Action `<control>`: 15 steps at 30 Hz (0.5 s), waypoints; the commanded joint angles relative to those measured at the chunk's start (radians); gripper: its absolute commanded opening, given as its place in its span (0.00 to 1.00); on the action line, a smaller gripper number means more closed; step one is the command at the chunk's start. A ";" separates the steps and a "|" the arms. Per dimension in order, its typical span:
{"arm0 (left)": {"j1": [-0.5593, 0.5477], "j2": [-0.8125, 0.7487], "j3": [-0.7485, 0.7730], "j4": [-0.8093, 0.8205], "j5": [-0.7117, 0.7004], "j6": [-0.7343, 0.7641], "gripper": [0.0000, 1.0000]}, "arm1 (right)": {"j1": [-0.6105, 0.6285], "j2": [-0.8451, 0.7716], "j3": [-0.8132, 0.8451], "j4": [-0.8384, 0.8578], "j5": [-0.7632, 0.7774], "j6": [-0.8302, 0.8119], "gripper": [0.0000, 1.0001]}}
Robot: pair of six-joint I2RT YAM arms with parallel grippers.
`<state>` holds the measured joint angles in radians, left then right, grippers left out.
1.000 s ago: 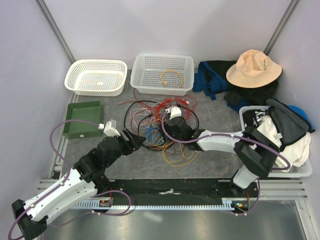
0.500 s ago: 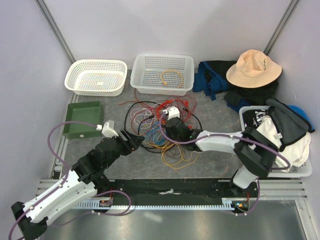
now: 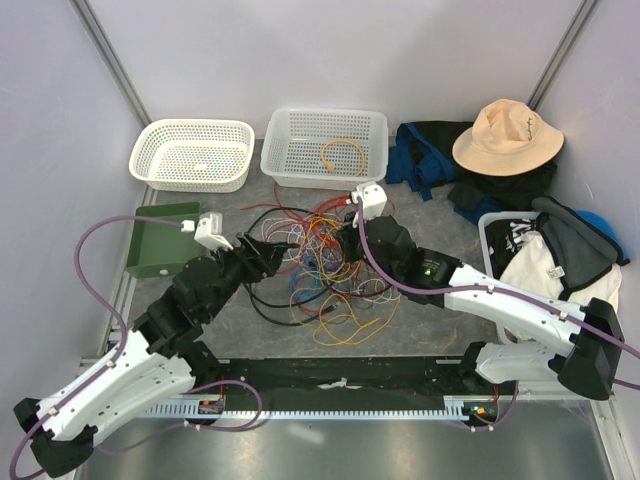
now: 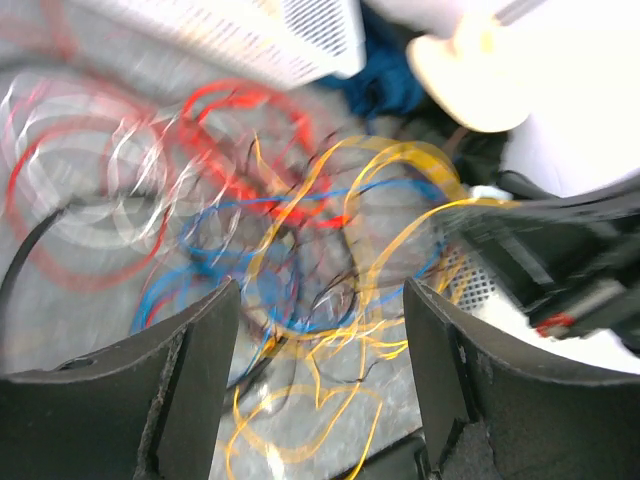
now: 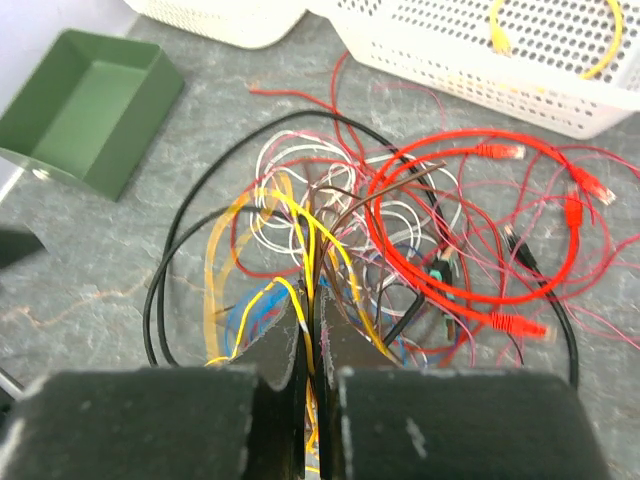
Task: Untangle the cables
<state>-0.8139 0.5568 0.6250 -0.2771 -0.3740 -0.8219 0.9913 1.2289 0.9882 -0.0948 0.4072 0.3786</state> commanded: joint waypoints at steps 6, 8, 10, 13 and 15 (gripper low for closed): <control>0.001 0.159 -0.028 0.475 0.337 0.276 0.73 | 0.001 -0.026 0.006 -0.056 -0.004 0.022 0.00; 0.001 0.196 -0.027 0.510 0.369 0.273 0.71 | 0.003 -0.039 0.006 -0.056 -0.005 0.020 0.00; 0.001 0.239 -0.028 0.535 0.408 0.277 0.68 | 0.001 -0.055 0.004 -0.060 -0.004 0.017 0.00; 0.001 0.282 -0.036 0.570 0.425 0.279 0.64 | 0.001 -0.074 0.003 -0.066 -0.011 0.020 0.00; 0.001 0.308 -0.034 0.572 0.425 0.279 0.59 | 0.001 -0.083 0.000 -0.068 -0.014 0.023 0.00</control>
<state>-0.8139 0.8310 0.5919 0.1886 -0.0082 -0.5949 0.9913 1.1965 0.9882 -0.1852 0.3977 0.3897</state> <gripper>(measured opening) 0.630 0.020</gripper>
